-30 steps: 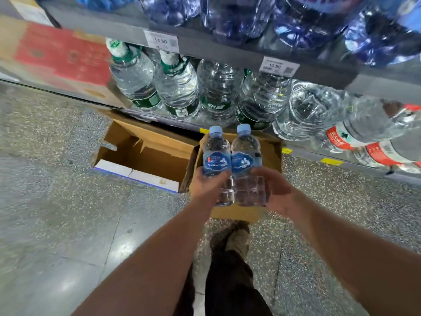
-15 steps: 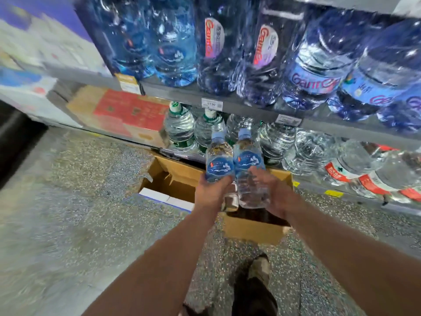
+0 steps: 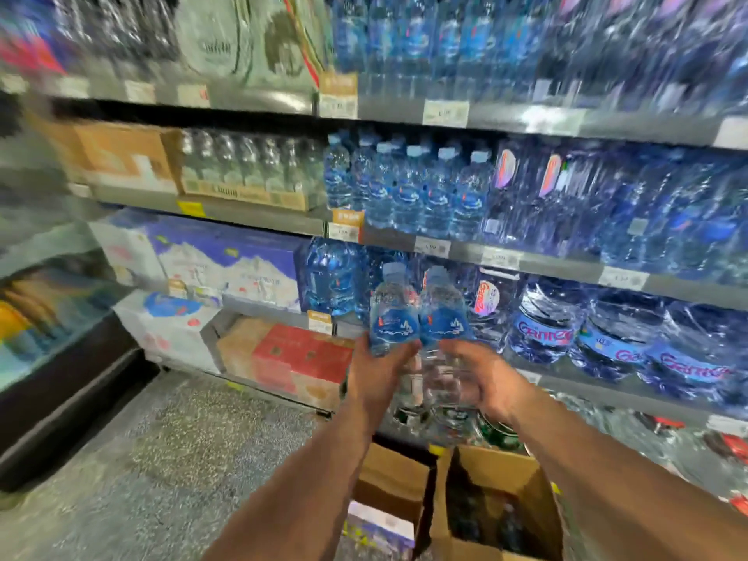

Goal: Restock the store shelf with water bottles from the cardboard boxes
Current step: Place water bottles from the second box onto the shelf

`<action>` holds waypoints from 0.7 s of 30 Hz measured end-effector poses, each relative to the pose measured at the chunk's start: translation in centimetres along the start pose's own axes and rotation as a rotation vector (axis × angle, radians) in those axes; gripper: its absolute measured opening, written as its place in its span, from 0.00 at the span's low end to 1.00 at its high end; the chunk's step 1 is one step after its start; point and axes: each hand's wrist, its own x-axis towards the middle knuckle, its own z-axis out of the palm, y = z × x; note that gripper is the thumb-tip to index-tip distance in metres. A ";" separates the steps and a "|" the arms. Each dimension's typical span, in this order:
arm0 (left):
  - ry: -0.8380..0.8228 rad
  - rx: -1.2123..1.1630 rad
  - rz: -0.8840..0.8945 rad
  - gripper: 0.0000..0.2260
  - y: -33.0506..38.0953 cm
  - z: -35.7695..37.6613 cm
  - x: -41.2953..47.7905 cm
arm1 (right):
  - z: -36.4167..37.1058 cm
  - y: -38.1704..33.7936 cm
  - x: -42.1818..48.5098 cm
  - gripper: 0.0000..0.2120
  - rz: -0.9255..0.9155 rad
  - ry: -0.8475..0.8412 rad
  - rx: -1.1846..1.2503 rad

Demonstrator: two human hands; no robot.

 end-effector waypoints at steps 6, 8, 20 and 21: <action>0.006 0.007 0.083 0.26 6.6 -3.4 -1.4 | 5.2 -3.9 -2.1 0.31 -0.075 -0.061 -0.047; 0.019 0.000 0.105 0.28 7.9 -4.2 -1.6 | 6.3 -4.9 -2.2 0.24 -0.081 -0.077 -0.052; 0.022 -0.054 0.113 0.44 11.9 -6.4 1.8 | 10.7 -10.2 0.5 0.22 -0.214 -0.011 -0.173; 0.042 -0.056 0.107 0.46 12.0 -6.4 2.8 | 10.8 -10.3 1.6 0.21 -0.210 -0.004 -0.173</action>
